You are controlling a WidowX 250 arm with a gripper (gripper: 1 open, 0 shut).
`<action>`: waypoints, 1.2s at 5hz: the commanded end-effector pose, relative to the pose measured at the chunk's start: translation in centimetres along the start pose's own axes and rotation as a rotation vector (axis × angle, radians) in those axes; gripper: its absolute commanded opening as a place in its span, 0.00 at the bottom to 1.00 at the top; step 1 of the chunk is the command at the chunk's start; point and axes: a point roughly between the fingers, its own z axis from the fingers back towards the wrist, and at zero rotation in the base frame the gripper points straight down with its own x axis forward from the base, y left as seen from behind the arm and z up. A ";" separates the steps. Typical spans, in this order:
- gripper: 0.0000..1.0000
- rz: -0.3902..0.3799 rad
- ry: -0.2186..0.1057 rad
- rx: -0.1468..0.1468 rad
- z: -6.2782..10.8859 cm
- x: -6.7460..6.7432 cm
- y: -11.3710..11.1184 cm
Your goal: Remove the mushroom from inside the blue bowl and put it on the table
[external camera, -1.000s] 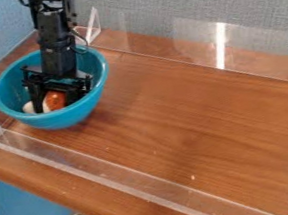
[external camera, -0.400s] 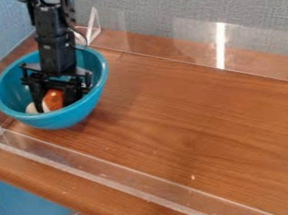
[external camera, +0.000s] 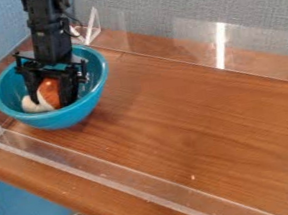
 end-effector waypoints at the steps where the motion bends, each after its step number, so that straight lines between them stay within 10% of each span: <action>1: 0.00 -0.012 -0.088 0.021 3.5 -0.3 -0.4; 6: 0.00 -0.021 -0.172 0.063 9.2 -2.4 -1.8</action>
